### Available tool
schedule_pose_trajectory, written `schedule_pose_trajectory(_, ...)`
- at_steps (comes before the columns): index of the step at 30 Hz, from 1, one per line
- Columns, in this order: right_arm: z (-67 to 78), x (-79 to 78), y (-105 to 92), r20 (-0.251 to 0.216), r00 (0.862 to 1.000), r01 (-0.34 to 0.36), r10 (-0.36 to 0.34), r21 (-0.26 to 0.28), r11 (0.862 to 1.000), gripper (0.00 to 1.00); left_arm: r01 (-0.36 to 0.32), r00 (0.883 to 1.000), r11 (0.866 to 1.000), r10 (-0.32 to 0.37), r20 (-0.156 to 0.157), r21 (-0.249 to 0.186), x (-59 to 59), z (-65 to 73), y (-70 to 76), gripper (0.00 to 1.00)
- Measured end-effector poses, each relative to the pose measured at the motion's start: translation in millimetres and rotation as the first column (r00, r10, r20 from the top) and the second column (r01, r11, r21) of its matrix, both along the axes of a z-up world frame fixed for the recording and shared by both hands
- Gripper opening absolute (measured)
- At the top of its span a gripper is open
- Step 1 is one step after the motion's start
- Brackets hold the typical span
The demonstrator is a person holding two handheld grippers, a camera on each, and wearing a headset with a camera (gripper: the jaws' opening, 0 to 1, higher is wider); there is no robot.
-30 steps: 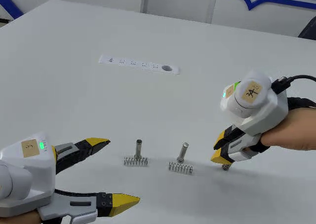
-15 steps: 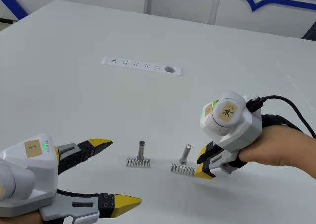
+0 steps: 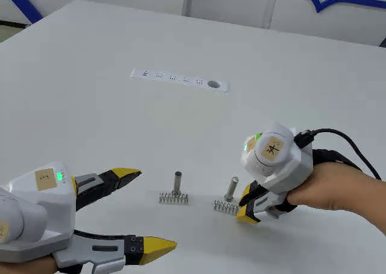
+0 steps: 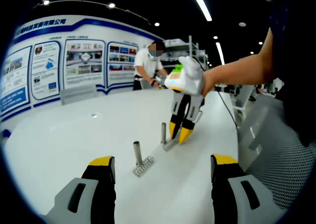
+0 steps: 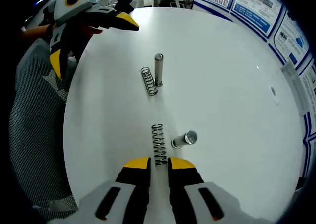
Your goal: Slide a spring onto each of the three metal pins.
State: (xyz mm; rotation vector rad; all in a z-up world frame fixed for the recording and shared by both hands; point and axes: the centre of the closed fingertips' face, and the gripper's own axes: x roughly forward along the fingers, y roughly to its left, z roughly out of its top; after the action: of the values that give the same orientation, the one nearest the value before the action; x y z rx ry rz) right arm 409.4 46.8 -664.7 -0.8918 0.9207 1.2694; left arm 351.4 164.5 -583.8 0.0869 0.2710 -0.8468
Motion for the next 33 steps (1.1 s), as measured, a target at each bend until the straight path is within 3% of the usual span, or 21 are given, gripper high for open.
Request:
schedule_pose_trajectory(16,-3.0,1.7,0.1,-0.001,1.000,-0.029,0.029,-0.003,1.000,0.13,-0.014,1.000,1.000,0.014,-0.003,-0.002,-1.1,-1.1,0.6,0.80)
schedule_pose_trajectory(29,-3.6,0.7,-1.4,-0.023,1.000,-0.003,0.003,-0.002,1.000,0.12,-0.011,1.000,1.000,0.011,-0.003,-0.008,-1.3,-1.8,-1.2,0.80)
schedule_pose_trajectory(33,3.4,-1.3,-1.6,-0.017,1.000,-0.005,0.005,-0.002,1.000,0.12,-0.010,1.000,1.000,0.010,-0.002,-0.010,-1.1,-1.4,-0.7,0.80)
